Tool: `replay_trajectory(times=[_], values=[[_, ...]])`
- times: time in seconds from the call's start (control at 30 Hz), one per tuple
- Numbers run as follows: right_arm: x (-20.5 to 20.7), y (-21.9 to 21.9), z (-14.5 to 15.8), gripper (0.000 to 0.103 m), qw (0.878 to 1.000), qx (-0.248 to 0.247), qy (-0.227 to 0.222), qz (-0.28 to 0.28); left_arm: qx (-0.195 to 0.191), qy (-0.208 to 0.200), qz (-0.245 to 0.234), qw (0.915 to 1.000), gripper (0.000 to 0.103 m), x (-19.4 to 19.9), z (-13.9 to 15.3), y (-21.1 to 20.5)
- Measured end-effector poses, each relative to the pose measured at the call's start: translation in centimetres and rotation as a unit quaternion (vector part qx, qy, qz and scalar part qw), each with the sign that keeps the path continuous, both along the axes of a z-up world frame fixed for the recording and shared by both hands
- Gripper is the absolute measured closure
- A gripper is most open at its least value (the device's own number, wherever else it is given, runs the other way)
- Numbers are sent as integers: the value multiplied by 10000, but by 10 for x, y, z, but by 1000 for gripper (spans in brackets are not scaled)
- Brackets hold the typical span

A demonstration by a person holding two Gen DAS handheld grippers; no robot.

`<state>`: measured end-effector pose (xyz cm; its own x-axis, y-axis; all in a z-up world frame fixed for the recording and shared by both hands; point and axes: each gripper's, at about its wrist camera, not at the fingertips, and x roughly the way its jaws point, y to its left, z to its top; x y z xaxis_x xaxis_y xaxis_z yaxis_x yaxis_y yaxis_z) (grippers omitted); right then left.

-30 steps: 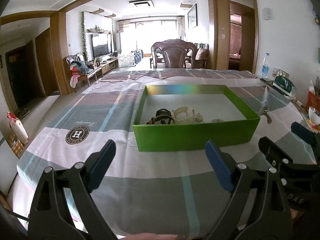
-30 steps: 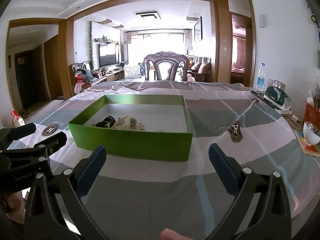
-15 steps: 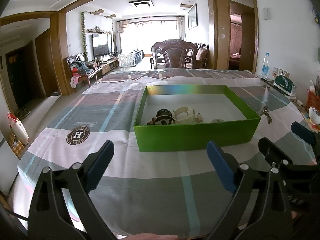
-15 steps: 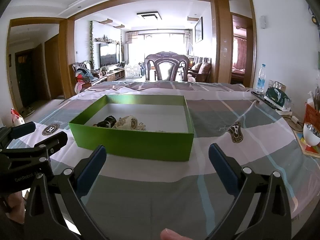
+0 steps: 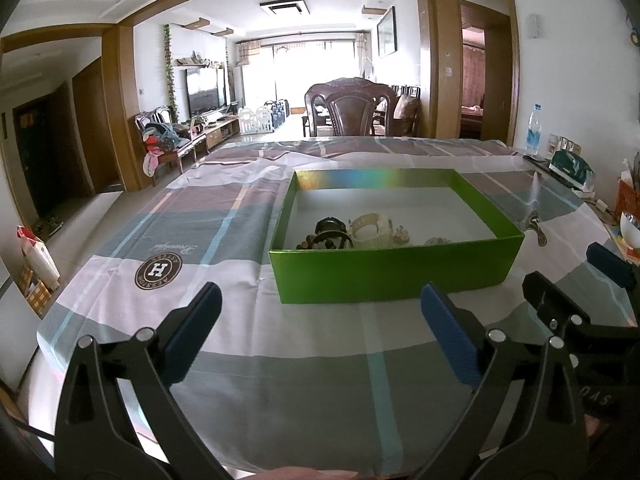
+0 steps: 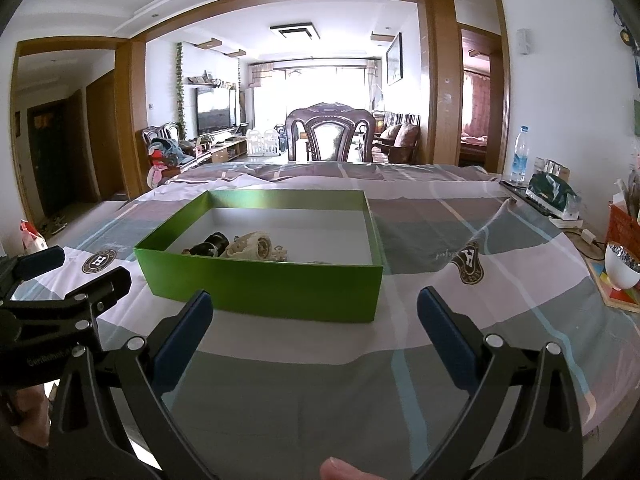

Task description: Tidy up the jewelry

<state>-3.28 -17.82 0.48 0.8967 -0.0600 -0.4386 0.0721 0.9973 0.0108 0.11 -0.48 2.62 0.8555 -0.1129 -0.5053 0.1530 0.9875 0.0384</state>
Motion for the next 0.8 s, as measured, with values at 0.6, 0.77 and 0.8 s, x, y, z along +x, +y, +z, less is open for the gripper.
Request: replay_trajectory(times=[0.6,0.77,0.8], values=[[1,-2,-1,3,10000,-58,34,-58,1,16,-24,10000,4,0,-3,1],[1,-1,-1,3,9999,-95,40,-102,5,19,-31,10000,4,1,-3,1],[0,-1,-1,3,9999,-109,30,-121,11,19,-33,10000,4,1,-3,1]])
